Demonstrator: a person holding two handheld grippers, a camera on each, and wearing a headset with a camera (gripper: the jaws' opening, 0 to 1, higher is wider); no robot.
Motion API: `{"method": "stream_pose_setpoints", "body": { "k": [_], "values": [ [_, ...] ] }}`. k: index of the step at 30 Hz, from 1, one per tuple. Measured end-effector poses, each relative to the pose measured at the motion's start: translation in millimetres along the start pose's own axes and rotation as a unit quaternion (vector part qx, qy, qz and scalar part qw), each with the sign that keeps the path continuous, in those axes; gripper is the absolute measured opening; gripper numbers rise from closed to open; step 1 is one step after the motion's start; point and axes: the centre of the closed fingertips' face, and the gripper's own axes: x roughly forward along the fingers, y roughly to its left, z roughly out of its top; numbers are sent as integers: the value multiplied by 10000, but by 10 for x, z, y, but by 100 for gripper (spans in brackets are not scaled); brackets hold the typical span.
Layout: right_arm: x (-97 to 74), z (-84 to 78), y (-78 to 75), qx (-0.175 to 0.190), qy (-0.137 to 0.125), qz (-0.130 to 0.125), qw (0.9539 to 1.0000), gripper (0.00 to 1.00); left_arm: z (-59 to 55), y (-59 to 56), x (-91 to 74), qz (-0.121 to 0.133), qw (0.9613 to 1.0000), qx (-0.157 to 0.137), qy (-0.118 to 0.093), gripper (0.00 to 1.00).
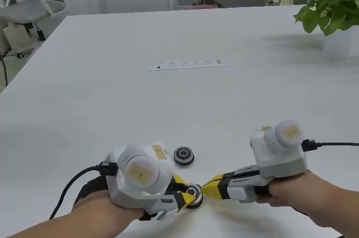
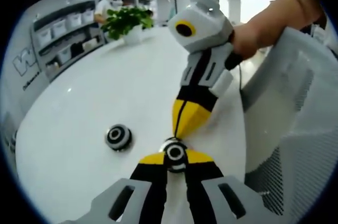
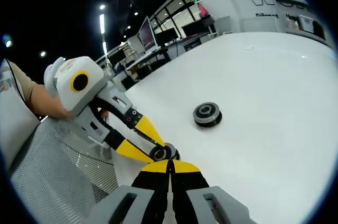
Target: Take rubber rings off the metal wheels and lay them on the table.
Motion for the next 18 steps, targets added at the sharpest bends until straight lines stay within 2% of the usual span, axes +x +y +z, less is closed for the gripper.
{"method": "stream_pose_setpoints", "body": {
  "k": [8,10,12,13,14,18],
  "values": [
    [18,21,73,54,-40,119,9999,0,-2,2,0,33,10000,-33,27,12],
    [37,39,124,42,-62,217,9997,0,1,-1,2,34,10000,-34,34,12],
    [55,55,182,-14,-84,350,9994,0,4,-5,6,21,10000,-40,26,12],
    [63,94,336,131,-193,664,9975,0,7,0,4,27,10000,-13,25,12],
    [50,67,301,-59,-86,585,9982,0,7,7,0,23,10000,-63,21,12],
    [56,18,211,-66,-64,461,9989,0,16,14,-6,15,10000,-81,-9,12]
  ]
}}
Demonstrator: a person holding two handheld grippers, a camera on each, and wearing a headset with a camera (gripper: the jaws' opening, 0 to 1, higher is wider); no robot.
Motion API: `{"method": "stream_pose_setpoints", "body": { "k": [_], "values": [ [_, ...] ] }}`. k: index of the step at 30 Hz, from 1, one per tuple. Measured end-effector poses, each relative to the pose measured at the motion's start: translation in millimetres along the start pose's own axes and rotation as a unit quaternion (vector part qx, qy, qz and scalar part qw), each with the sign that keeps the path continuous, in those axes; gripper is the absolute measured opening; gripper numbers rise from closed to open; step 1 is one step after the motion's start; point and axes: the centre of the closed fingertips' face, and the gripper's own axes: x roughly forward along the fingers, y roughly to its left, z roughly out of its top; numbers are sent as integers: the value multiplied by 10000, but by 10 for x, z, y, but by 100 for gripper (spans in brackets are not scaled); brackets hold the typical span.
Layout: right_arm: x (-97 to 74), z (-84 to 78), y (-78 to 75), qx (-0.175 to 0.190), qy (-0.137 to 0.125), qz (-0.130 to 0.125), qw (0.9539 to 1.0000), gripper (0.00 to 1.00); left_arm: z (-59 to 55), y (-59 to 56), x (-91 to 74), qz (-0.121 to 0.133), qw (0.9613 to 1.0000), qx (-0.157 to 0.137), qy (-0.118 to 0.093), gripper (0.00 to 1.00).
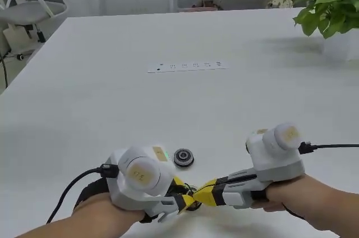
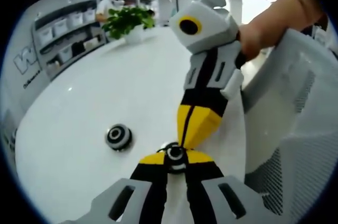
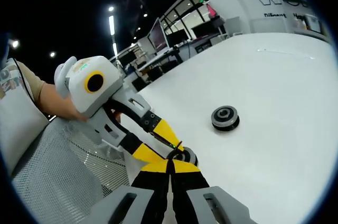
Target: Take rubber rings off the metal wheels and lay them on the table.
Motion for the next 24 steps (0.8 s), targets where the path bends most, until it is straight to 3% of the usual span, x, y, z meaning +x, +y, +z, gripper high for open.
{"method": "stream_pose_setpoints", "body": {
  "k": [4,14,24],
  "values": [
    [-53,3,-79,110,-79,-104,9999,0,-1,-3,0,-20,10000,6,-55,12],
    [-68,35,-72,113,-101,-122,9998,0,4,-42,-44,-200,9997,165,-14,19],
    [-117,126,-69,173,-236,-120,9995,0,131,-62,-369,-356,9988,32,-330,32]
  ]
}}
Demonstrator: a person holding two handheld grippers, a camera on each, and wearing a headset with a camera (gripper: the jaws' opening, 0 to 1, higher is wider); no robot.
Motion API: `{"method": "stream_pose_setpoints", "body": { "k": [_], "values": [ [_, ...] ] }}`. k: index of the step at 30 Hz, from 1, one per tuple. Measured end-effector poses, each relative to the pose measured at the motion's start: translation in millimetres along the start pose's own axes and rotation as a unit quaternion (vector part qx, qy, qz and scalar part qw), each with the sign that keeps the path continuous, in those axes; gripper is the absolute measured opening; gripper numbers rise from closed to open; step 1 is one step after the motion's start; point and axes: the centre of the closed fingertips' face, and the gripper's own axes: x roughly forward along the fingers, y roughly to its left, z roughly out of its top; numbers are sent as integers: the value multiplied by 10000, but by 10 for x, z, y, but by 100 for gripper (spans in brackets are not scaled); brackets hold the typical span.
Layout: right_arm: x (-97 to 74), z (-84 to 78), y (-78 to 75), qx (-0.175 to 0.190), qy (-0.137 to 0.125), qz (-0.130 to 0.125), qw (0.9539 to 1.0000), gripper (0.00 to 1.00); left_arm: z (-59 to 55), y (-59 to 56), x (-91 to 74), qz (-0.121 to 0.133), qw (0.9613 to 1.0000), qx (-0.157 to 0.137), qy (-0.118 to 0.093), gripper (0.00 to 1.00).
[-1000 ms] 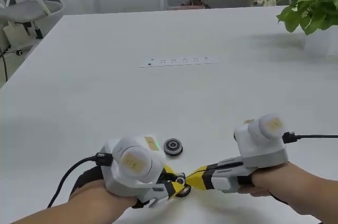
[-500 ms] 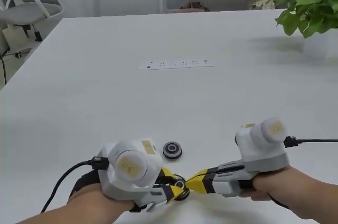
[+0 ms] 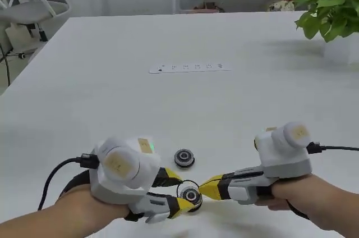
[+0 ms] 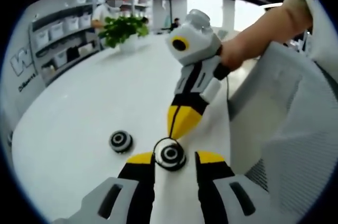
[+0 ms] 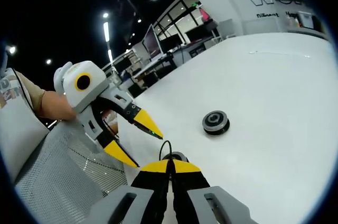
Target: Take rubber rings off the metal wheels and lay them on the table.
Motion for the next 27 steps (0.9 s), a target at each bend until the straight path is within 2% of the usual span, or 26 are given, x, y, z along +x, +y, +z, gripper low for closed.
{"method": "stream_pose_setpoints", "body": {
  "k": [7,17,19,22,27],
  "values": [
    [3,51,44,-30,-17,41,10000,0,-11,32,-259,60,9998,-129,-129,44],
    [26,148,105,-95,1,91,9999,0,-46,101,-535,228,9987,-356,-300,59],
    [48,178,105,-103,-2,92,9999,0,-76,116,-575,272,9985,-375,-305,62],
    [97,212,106,-125,12,82,9999,0,-129,139,-630,302,9970,-613,-369,66],
    [170,240,79,-134,55,36,9999,0,-218,147,-694,386,9967,-642,-298,69]
  ]
}}
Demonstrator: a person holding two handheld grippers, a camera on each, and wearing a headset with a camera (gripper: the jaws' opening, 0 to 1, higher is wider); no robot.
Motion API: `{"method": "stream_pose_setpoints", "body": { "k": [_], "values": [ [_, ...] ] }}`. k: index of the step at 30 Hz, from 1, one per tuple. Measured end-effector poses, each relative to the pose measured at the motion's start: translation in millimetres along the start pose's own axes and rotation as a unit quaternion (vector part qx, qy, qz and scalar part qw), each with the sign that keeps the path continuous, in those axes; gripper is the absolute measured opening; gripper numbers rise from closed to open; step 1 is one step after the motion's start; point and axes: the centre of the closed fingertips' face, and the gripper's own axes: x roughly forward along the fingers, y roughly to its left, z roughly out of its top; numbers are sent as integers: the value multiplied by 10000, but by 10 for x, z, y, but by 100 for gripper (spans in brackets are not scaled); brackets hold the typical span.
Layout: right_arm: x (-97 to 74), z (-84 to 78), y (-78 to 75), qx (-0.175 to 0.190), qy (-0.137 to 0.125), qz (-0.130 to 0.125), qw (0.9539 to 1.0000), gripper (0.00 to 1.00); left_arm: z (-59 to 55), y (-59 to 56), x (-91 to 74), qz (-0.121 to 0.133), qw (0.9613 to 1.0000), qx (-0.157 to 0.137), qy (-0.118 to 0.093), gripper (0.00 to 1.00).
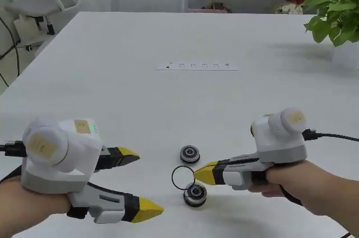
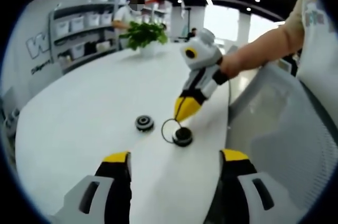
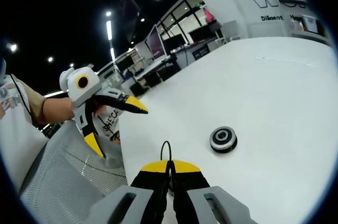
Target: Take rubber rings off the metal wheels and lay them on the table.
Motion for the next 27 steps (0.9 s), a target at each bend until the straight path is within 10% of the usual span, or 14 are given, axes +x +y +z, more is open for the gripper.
{"method": "stream_pose_setpoints", "body": {
  "k": [27],
  "values": [
    [447,-39,-58,-546,488,-269,9970,6,-114,111,-174,220,9995,-196,69,75]
  ]
}}
